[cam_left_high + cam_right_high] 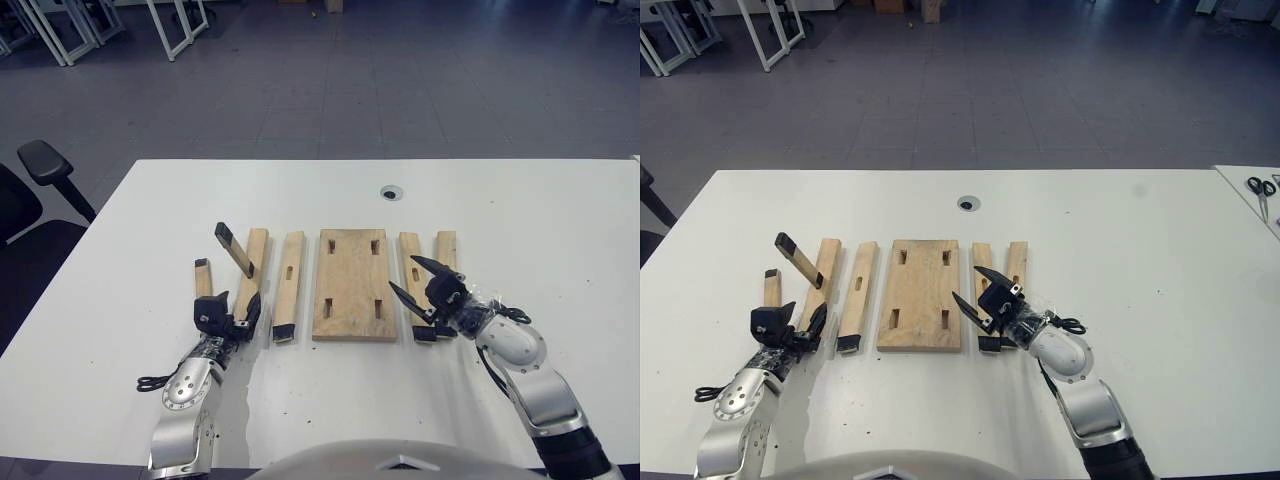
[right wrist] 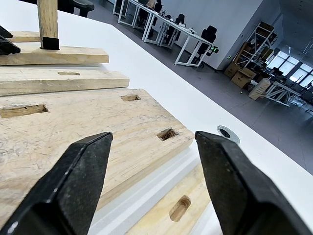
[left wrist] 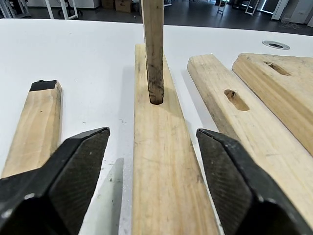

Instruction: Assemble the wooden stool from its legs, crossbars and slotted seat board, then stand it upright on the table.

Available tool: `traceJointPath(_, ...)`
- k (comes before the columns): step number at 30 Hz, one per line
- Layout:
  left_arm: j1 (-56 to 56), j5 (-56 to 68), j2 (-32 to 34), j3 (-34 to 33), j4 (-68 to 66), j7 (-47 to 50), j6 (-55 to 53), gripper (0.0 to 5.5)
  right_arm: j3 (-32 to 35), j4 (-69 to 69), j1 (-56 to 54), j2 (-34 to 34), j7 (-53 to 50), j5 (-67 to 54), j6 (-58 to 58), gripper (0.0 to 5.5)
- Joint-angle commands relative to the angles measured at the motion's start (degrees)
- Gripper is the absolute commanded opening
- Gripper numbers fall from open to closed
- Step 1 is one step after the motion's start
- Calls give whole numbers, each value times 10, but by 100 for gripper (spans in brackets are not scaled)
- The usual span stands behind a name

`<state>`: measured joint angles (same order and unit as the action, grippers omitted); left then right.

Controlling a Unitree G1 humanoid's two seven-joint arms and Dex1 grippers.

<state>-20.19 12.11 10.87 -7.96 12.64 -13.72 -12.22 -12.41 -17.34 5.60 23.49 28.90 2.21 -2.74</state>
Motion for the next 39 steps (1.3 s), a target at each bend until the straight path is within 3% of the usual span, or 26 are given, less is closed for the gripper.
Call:
traceJointPath(1,-6,-15,7,14,-10,7,-40,330,5,2,-8,5,2,2,-7,311)
traceJointPath(6,-5,-19,12,12,-9,22,-84,330,6,5,-8,5,3,2,-5,311)
traceJointPath(15,30,-6,24,-6,45,48,-234,210,7,8,-9,4,0,3,-2,311)
traceJointPath(22,128,40,1,-56,98,57,-236,206,26,7,-19,-12,-9,-24,-23,311)
traceJointPath(27,223,224,-25,-75,149,-2,-299,206,118,-28,-90,-59,-13,-229,-229,311)
traceJointPath(32,272,556,-6,-75,126,-65,-496,206,258,-10,-192,-73,-55,-590,-500,397)
traceJointPath(36,292,674,10,-51,93,-61,-549,206,289,36,-225,-32,-27,-775,-611,462)
traceJointPath(39,310,704,30,-35,78,-52,-557,206,294,62,-243,-14,-27,-854,-643,462)
